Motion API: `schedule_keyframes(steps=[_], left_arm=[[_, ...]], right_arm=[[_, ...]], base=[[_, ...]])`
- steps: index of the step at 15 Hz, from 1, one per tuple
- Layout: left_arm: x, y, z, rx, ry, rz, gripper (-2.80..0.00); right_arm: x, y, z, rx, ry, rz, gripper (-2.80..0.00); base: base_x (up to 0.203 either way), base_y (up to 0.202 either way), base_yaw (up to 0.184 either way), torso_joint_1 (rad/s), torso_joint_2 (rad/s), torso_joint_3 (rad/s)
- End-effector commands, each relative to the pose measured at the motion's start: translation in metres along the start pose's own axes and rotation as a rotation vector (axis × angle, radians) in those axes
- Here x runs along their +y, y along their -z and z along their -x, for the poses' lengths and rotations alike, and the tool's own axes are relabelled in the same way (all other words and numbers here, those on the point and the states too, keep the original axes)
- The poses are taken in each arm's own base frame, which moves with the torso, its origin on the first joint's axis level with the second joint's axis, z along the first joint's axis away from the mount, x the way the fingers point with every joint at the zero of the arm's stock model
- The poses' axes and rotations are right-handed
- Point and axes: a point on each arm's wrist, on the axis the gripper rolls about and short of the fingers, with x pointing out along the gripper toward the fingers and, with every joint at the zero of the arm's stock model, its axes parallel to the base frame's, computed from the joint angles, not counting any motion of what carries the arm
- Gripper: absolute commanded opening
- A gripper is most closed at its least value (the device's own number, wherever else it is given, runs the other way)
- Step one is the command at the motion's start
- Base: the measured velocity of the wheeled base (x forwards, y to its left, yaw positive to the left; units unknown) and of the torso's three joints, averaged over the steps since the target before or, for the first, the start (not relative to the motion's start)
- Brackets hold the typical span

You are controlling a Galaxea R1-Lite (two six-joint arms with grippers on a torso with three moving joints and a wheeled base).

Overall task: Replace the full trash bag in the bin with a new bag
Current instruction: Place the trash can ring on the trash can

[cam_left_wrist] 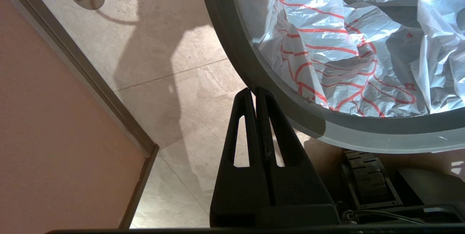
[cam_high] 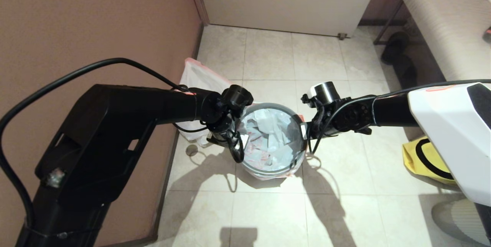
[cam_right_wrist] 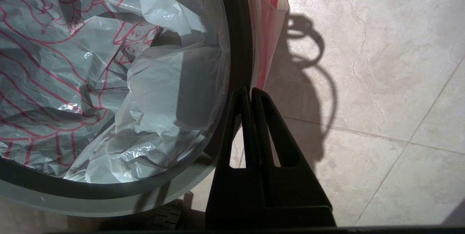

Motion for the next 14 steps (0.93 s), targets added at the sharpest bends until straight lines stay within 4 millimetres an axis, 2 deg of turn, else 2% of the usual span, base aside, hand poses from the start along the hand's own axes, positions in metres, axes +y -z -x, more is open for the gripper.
schedule_keyframes(steps=[1, 6, 14], left_arm=[[-0.002, 0.003, -0.008, 0.018, -0.003, -0.006, -2.8], [-0.007, 0.005, -0.021, 0.024, -0.004, -0.012, -2.8], [-0.007, 0.004, -0.02, 0.015, -0.004, -0.009, -2.8]], right_arm=[[0.0, 0.003, -0.004, 0.012, 0.003, 0.001, -2.8], [0.0, 0.004, -0.006, 0.015, 0.003, 0.001, -2.8], [0.002, 0.007, -0.011, 0.026, 0.003, 0.007, -2.8]], base=[[0.0, 0.0, 0.0, 0.0, 0.0, 0.0], [0.0, 0.0, 0.0, 0.0, 0.0, 0.0], [0.0, 0.0, 0.0, 0.0, 0.0, 0.0]])
